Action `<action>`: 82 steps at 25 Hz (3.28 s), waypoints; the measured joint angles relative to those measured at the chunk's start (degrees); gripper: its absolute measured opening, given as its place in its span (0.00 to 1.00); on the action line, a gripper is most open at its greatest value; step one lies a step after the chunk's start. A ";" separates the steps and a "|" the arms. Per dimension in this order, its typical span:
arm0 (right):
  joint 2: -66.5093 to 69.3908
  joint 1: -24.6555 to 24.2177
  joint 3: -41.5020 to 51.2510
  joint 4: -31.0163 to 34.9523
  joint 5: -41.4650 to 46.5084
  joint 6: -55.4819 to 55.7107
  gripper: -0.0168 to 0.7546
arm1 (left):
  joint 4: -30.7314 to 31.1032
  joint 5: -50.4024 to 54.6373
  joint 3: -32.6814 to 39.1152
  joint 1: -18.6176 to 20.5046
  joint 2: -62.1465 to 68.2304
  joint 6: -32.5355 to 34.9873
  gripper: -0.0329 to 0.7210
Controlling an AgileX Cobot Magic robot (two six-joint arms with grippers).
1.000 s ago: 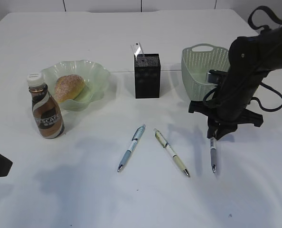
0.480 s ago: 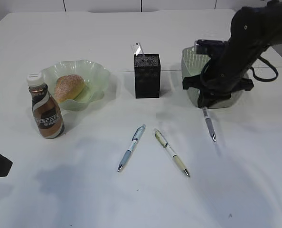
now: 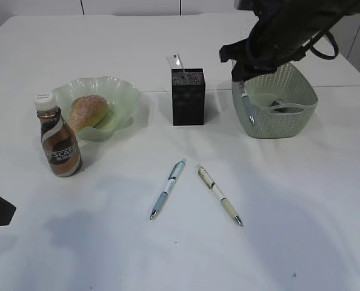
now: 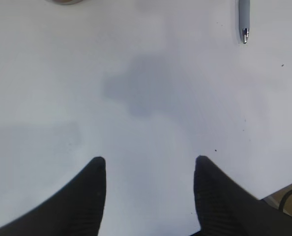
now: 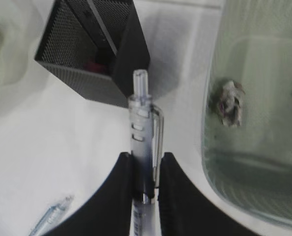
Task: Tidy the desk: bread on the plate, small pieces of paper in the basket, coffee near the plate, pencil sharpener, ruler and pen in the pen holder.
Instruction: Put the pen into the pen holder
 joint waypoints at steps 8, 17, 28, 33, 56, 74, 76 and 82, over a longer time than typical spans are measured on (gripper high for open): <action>0.12 0.00 -0.53 12.04 -12.66 -14.16 0.17 | 0.00 0.00 0.00 0.00 0.00 0.00 0.58; 4.29 0.63 -2.83 23.94 -22.08 -28.39 0.17 | 0.00 0.00 0.00 0.00 0.00 0.00 0.58; 11.55 3.94 -12.87 28.23 -27.36 -33.71 0.16 | 0.00 0.00 0.00 0.00 0.00 0.00 0.58; 15.62 4.77 -17.26 28.92 -30.88 -34.28 0.16 | 0.00 0.00 0.00 0.00 0.00 0.00 0.58; 21.68 5.02 -18.48 31.44 -29.07 -34.36 0.26 | 0.93 0.00 0.00 0.00 0.00 0.00 0.58; 14.16 5.02 -18.48 29.21 -16.17 -33.76 0.48 | 0.93 0.00 0.00 0.00 0.00 0.00 0.58; 12.11 5.02 -18.48 24.72 -12.18 -30.59 0.48 | 0.93 0.00 0.00 0.00 0.00 0.00 0.58; 9.91 5.02 -18.48 10.25 -1.62 -16.74 0.48 | 0.93 0.00 0.00 0.00 0.00 0.00 0.58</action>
